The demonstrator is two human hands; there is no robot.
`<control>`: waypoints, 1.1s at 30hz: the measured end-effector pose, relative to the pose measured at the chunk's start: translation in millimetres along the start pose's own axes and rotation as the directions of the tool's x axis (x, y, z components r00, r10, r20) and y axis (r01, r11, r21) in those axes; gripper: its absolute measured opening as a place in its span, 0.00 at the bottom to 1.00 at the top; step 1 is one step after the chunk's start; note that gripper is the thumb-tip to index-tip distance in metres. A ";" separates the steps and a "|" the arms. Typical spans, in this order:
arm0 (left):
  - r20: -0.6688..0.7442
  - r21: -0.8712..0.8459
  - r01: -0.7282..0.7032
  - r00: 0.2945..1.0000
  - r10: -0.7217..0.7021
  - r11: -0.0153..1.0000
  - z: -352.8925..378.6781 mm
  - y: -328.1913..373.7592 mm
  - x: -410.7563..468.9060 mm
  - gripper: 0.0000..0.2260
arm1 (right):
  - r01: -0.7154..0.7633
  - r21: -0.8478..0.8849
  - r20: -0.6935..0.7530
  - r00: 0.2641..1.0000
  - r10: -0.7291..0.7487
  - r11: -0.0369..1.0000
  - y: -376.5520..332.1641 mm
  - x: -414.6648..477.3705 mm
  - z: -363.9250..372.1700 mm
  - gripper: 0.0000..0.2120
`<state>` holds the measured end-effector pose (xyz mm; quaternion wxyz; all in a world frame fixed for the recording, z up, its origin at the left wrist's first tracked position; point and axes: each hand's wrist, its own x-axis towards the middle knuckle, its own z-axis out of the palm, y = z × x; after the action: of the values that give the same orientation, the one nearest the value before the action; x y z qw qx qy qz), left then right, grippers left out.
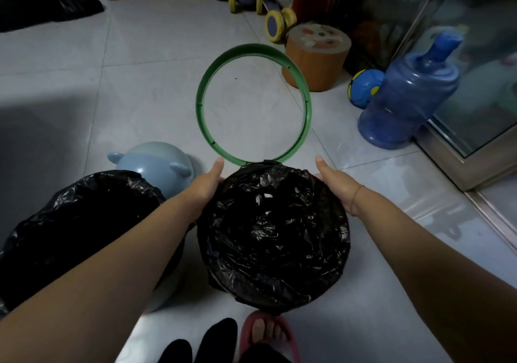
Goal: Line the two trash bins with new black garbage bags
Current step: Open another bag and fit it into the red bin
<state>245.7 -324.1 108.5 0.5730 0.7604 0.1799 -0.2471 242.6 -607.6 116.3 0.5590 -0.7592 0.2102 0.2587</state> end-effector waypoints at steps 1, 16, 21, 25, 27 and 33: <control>0.006 -0.040 -0.003 1.000 0.003 0.999 -1.2 -8.4 -6.4 0.32 | 0.006 0.043 0.005 1.000 -0.006 0.999 10.8 -4.5 -3.4 0.36; -0.066 0.564 -0.585 0.672 0.738 0.583 28.9 -21.8 -85.9 0.21 | 0.700 -0.535 0.268 0.672 -0.690 0.473 16.6 -104.8 66.1 0.11; 0.023 0.660 -0.530 0.722 0.692 0.532 27.1 -39.4 -77.7 0.28 | 0.374 -0.897 0.403 0.911 0.091 0.235 43.5 -49.2 104.7 0.27; -0.007 0.565 -0.556 0.736 0.677 0.610 20.7 -45.1 -73.7 0.29 | 0.329 -0.941 0.339 0.910 0.238 0.083 53.8 -15.4 118.3 0.32; 0.010 0.549 -0.567 0.739 0.673 0.614 21.8 -45.1 -76.2 0.30 | 0.346 -0.936 0.351 0.897 0.267 0.069 55.1 -11.5 123.7 0.30; 0.271 0.822 -0.560 0.547 0.792 0.106 25.7 -34.1 -92.2 0.27 | 0.317 -0.883 0.343 0.939 0.014 0.346 26.7 -27.6 101.4 0.20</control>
<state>147.4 -338.4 129.8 0.1441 0.9483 -0.2695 0.0862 188.9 -517.3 89.4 0.0778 -0.9099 -0.1296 0.3863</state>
